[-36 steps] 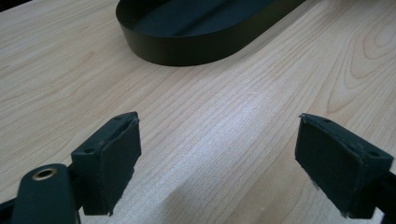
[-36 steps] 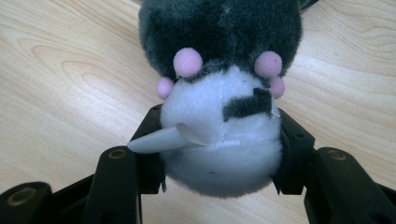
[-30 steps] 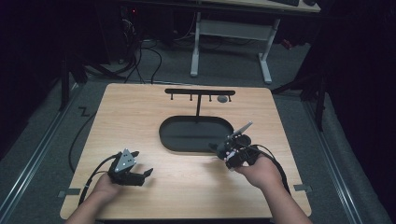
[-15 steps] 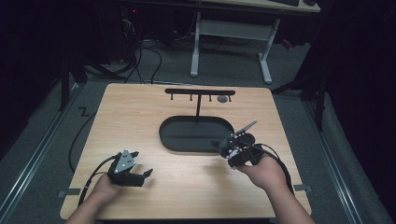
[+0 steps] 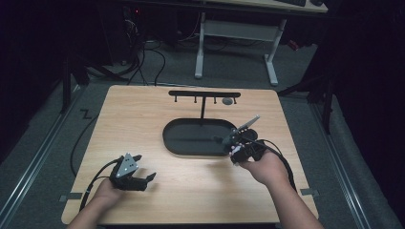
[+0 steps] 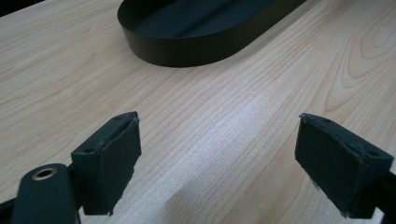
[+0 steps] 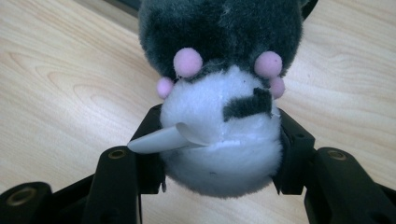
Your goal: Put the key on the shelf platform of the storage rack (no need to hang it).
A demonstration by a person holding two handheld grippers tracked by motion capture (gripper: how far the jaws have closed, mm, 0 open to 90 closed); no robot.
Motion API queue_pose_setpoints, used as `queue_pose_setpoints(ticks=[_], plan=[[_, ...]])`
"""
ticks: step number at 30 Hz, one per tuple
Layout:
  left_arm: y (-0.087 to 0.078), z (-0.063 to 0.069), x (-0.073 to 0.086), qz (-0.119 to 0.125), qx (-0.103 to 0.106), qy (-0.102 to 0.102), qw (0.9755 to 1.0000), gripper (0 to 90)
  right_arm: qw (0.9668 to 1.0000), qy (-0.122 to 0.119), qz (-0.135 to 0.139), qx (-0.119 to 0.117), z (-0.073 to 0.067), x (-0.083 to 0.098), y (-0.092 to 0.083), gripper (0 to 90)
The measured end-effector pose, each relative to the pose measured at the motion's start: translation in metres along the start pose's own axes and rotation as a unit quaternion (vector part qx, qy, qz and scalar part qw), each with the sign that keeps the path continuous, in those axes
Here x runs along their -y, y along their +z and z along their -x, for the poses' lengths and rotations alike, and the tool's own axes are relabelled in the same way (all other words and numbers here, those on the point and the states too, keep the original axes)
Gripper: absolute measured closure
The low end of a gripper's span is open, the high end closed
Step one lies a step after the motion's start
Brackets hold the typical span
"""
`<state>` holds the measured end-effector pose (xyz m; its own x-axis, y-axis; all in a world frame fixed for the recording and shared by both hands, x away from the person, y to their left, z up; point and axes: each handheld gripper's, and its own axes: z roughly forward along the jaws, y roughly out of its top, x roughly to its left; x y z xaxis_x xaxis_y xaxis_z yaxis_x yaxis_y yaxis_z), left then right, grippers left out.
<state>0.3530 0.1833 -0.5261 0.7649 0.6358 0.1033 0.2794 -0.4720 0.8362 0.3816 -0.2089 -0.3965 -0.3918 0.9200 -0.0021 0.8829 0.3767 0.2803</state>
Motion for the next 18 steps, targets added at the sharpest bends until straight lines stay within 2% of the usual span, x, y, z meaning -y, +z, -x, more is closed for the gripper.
queue_pose_setpoints(ticks=[7,18], plan=[[0.000,0.000,0.000,0.000,-0.001,0.001,1.0000,15.3,1.0000,0.000,0.009,0.002,-0.001,-0.017,0.001,47.5],[-0.001,-0.001,0.000,0.002,0.000,-0.003,1.0000,15.3,0.9998,0.002,0.016,0.007,0.000,-0.047,0.016,47.4]])
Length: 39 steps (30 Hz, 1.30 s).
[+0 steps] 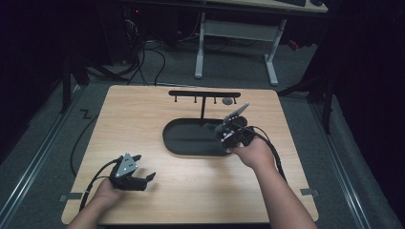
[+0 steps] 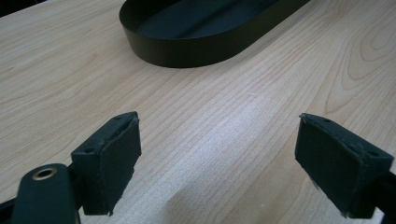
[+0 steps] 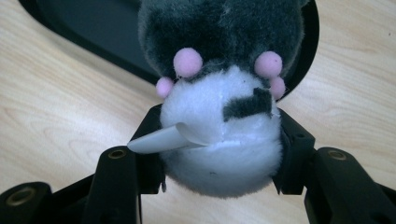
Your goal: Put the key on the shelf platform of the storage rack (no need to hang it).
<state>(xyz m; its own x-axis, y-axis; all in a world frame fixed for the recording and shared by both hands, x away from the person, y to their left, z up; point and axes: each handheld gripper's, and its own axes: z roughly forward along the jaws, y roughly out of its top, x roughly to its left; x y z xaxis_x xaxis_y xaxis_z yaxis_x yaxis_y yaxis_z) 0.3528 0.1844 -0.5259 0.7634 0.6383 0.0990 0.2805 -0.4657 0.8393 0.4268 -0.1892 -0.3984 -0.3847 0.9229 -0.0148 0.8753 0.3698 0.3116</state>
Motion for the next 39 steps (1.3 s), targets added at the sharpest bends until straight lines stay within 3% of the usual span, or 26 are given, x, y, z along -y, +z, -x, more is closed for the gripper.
queue_pose_setpoints(ticks=[23,32,39], plan=[[0.000,0.000,0.000,0.002,0.002,-0.002,1.0000,15.3,0.9998,0.020,-0.006,0.001,0.002,-0.038,0.054,47.3],[0.000,0.000,0.000,0.003,0.003,-0.002,1.0000,15.3,0.9994,0.030,-0.017,-0.002,0.003,-0.035,0.073,47.2],[0.000,0.000,0.000,0.002,0.002,-0.001,1.0000,15.3,0.9995,0.024,-0.023,0.003,0.003,-0.033,0.083,47.2]])
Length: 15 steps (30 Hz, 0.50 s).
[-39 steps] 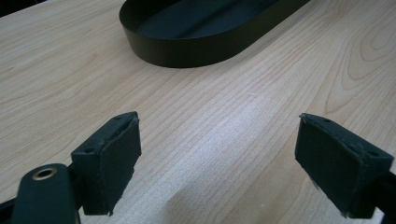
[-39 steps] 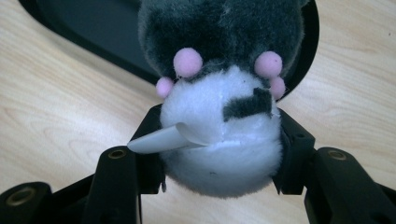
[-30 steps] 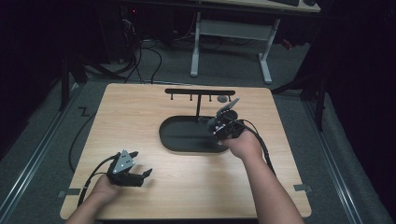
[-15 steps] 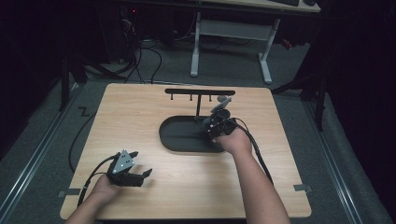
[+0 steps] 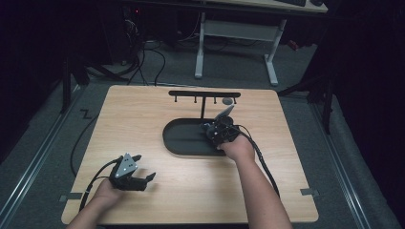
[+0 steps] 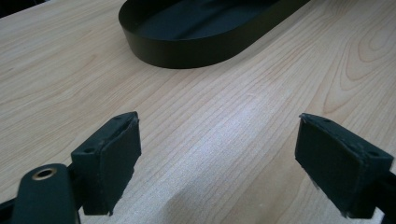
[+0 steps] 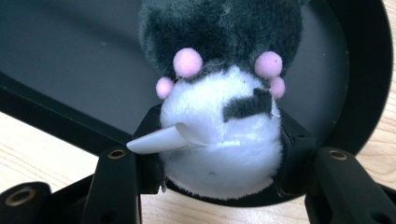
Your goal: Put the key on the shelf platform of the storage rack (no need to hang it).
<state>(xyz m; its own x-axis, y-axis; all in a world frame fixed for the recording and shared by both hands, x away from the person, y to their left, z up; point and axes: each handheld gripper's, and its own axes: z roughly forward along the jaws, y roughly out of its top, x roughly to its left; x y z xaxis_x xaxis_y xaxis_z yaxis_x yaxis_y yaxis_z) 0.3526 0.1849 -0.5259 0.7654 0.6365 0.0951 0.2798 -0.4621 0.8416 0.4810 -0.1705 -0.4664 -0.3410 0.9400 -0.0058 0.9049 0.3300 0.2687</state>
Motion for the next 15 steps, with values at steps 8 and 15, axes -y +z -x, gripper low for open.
queue_pose_setpoints(ticks=[8,15], plan=[[0.000,0.000,0.000,0.000,0.000,0.000,1.0000,15.3,0.9999,-0.005,-0.014,0.003,-0.007,-0.001,0.013,46.1],[0.000,0.000,0.000,0.000,0.000,0.001,1.0000,15.3,0.9999,0.008,-0.011,-0.002,-0.005,0.002,0.019,45.4]])
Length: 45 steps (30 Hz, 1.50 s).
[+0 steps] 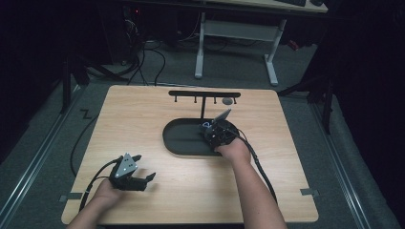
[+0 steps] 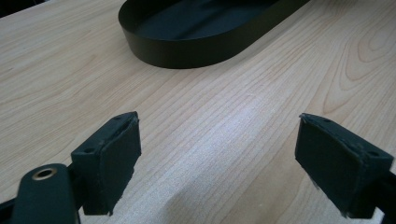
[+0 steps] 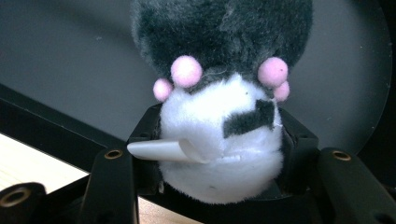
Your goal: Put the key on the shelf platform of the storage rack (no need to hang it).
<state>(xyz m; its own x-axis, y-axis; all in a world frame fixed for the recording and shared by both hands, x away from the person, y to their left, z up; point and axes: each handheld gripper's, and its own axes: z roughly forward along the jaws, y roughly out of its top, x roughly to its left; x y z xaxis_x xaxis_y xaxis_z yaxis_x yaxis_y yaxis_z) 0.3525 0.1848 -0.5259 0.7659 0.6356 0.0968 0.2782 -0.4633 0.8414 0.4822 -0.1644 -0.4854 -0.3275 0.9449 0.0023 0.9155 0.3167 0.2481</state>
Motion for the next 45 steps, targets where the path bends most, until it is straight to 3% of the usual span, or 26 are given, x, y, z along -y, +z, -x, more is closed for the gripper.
queue_pose_setpoints(ticks=[5,8,13,14,19,45], plan=[[0.000,0.000,0.000,0.000,-0.001,0.000,1.0000,15.3,1.0000,-0.006,0.005,-0.001,0.000,0.000,0.000,42.5],[0.000,0.000,0.000,0.000,-0.001,0.000,1.0000,15.3,1.0000,0.004,0.000,0.001,0.000,0.000,0.000,31.4],[0.000,0.000,0.000,0.001,0.000,-0.002,1.0000,15.3,1.0000,0.008,0.004,0.000,0.000,0.000,-0.004,27.7],[0.000,0.000,0.000,0.000,0.001,-0.001,1.0000,15.3,1.0000,-0.004,0.008,0.002,0.002,0.000,-0.006,26.3],[0.000,0.000,0.000,0.000,0.000,-0.001,1.0000,15.3,0.9999,0.008,0.010,-0.006,0.002,0.001,-0.012,21.9],[0.001,0.001,0.000,-0.002,-0.001,0.003,1.0000,15.3,0.9984,0.002,0.056,-0.005,0.002,0.014,-0.056,21.7]])
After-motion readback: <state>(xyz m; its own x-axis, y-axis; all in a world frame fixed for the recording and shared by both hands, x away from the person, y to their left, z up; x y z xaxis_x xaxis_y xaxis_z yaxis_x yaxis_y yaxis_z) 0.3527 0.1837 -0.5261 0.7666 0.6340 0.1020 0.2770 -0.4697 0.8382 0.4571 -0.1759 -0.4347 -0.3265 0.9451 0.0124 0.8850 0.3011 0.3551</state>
